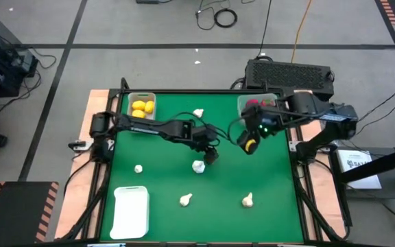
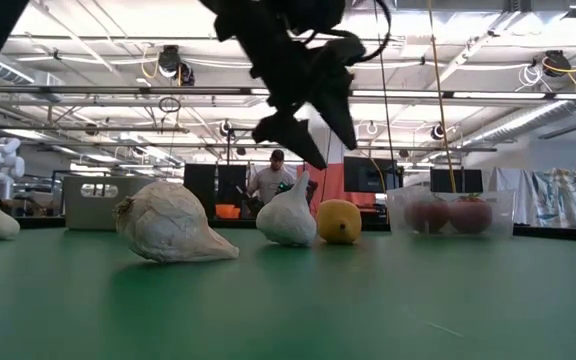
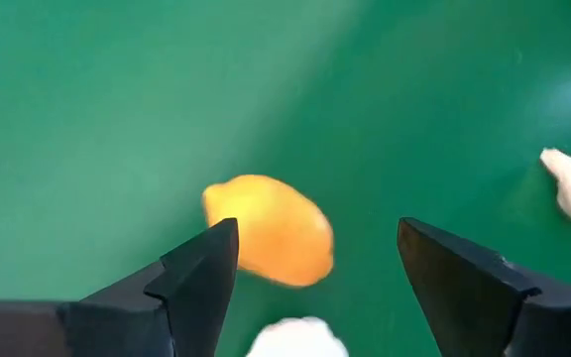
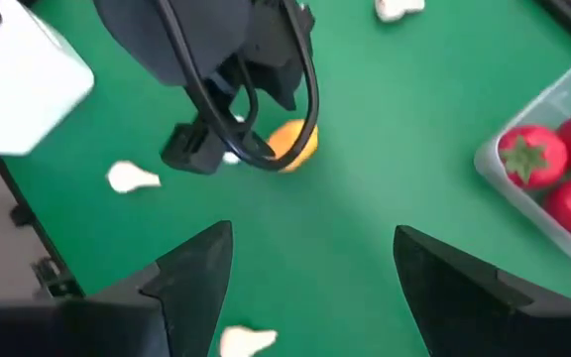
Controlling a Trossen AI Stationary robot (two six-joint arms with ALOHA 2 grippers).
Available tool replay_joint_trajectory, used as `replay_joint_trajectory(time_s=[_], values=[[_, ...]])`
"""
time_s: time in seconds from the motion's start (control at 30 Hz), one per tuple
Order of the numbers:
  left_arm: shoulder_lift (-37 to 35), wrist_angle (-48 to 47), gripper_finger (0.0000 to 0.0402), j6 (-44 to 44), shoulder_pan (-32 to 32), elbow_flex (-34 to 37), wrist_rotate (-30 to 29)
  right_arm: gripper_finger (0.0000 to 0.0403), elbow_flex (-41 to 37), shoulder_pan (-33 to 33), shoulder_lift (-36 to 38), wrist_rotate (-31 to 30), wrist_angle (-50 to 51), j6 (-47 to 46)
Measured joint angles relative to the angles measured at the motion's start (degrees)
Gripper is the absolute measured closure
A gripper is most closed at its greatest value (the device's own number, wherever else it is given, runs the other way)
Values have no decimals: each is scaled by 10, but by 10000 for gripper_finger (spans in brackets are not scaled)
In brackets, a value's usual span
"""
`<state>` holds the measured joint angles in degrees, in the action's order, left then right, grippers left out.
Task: Sort produce into baskets
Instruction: Put the lemon into the gray bin
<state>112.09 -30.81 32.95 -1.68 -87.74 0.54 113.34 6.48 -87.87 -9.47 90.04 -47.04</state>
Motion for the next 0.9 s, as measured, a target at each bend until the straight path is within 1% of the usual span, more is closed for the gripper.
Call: replay_joint_trajectory(time_s=[0.1, 0.23, 0.43, 0.57, 0.7, 0.8, 0.9], values=[[21, -7, 118, 24, 4, -27, -5, 133, -43, 17, 14, 0, 1, -3], [30, -21, 118, 78, 3, -32, -21, 133, -106, 34, 33, 2, 0, 13], [30, -48, 118, 171, 4, -31, -71, 133, -179, 39, 50, 2, -2, 90], [30, -47, 118, 241, 9, -31, -97, 133, -194, 33, 52, 3, -10, 183], [31, -50, 118, 302, 22, -27, -131, 133, -198, 24, 52, 5, -40, 276], [33, -47, 118, 333, 31, -27, -150, 133, -198, 14, 52, 8, -58, 336], [45, -45, 118, 348, 38, -27, -153, 133, -197, 4, 52, 8, -61, 371]])
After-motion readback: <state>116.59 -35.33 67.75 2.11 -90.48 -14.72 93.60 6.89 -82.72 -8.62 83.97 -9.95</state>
